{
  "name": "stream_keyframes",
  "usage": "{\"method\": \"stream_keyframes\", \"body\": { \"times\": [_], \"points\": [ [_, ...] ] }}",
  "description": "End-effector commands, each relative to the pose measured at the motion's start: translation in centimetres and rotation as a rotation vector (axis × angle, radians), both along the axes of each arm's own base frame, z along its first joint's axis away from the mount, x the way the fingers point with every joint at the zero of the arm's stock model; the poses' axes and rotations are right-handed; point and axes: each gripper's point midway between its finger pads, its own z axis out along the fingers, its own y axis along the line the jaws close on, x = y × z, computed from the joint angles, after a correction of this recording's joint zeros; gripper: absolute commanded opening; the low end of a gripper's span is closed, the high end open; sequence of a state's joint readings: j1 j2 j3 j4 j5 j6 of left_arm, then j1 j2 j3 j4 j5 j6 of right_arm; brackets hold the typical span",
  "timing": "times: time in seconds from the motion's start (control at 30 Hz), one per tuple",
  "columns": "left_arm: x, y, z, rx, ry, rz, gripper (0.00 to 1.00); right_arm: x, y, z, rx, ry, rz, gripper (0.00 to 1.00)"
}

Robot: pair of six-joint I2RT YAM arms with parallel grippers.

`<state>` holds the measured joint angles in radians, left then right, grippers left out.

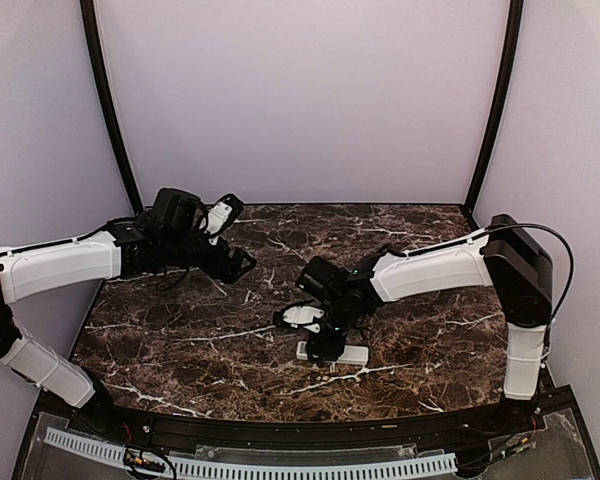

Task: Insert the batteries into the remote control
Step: Adjust the battery cover on the remote control without the battery cover, then pick up the remote control from the center of the board.

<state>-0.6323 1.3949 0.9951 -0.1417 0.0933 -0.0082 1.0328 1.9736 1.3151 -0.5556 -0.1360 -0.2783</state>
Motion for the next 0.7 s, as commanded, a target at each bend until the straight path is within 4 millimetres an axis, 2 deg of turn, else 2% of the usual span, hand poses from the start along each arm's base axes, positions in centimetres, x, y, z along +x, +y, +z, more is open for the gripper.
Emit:
{"method": "stream_keyframes", "body": {
  "times": [0.0,0.07,0.13,0.2,0.3,0.37,0.5,0.6,0.67],
  "points": [
    [-0.2,0.0,1.0,-0.035,-0.030,-0.005,0.90,-0.6,-0.2,0.1,-0.041,-0.002,0.002,0.39],
    [-0.5,-0.2,1.3,-0.051,-0.039,-0.025,0.90,-0.8,0.2,1.3,-0.023,0.008,-0.001,0.26],
    [-0.9,-0.6,1.7,-0.075,-0.043,-0.051,0.90,-1.0,0.7,3.0,0.016,0.015,0.003,0.18],
    [-1.5,-1.0,2.7,-0.103,-0.074,-0.102,0.89,-0.8,1.3,5.5,0.078,0.005,-0.003,0.09],
    [-2.5,-1.8,4.2,-0.165,-0.125,-0.173,0.88,0.5,1.9,10.1,0.202,0.007,-0.049,0.04],
    [-3.4,-2.4,5.6,-0.210,-0.171,-0.235,0.87,1.4,2.2,14.4,0.338,0.042,-0.082,0.03],
    [-5.8,-4.1,8.5,-0.309,-0.224,-0.402,0.86,2.1,2.9,25.4,0.716,0.070,-0.053,0.02],
    [-7.5,-6.0,11.1,-0.369,-0.278,-0.530,0.86,1.8,2.3,33.2,0.963,0.021,0.022,0.00],
    [-8.8,-7.4,13.5,-0.430,-0.314,-0.631,0.86,1.5,1.5,37.5,1.104,-0.023,0.064,0.00]
  ]
}}
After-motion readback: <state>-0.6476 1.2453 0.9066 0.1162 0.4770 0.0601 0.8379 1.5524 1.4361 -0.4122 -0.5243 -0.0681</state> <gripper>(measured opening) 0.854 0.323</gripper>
